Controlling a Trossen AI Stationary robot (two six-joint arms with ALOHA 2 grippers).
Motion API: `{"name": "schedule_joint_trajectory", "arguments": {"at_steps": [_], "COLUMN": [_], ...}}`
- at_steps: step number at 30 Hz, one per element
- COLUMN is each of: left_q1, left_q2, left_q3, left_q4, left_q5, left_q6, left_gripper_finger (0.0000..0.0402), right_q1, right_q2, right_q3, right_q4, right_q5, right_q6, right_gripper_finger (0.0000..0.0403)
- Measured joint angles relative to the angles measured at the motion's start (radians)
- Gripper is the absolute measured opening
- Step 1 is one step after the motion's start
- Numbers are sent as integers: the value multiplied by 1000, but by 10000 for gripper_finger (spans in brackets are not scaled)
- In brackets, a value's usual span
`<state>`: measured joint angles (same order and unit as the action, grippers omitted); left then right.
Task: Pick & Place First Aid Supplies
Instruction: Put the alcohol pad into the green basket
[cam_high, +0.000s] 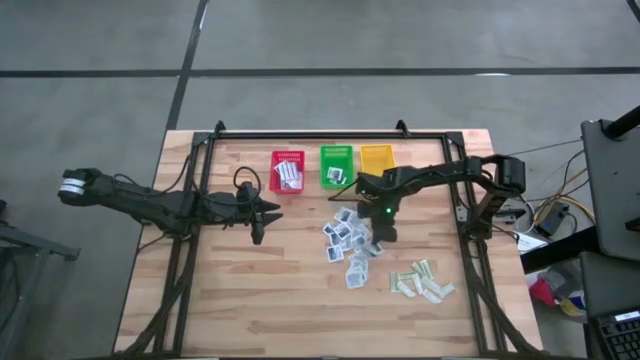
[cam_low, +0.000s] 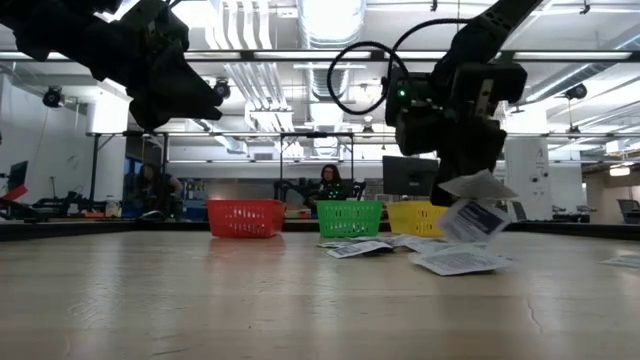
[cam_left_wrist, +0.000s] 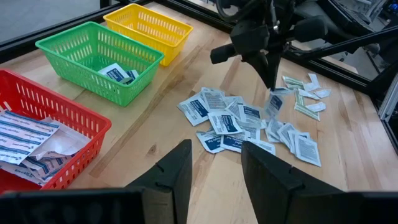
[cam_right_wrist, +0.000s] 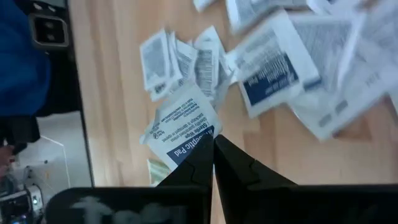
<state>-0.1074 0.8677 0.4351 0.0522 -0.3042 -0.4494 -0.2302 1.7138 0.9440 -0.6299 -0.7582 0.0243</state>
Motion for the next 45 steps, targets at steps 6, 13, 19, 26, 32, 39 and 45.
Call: {"name": "schedule_joint_trajectory", "arguments": {"at_steps": [6,13,19,26,32,39,45], "left_q1": [0,0,0,0,0,0,0], "left_q2": [0,0,0,0,0,0,0], "left_q3": [0,0,0,0,0,0,0], "left_q4": [0,0,0,0,0,0,0], "left_q5": [0,0,0,0,0,0,0], "left_q6": [0,-5,-5,-4,-4,-4,-4], "left_gripper_finger": [133,133,133,133,133,133,133], "right_q1": [4,10,10,9,9,9,9], "right_q2": [0,0,0,-1,-1,-1,-1], "right_q3": [0,0,0,0,-2,-8,-20], "right_q4": [42,39,39,16,-105,-123,-129], "right_q5": [88,191,107,106,100,83,159], "right_q6": [70,38,-5,-6,-67,-46,-19], "right_gripper_finger": [8,8,8,9,9,45,86]}}
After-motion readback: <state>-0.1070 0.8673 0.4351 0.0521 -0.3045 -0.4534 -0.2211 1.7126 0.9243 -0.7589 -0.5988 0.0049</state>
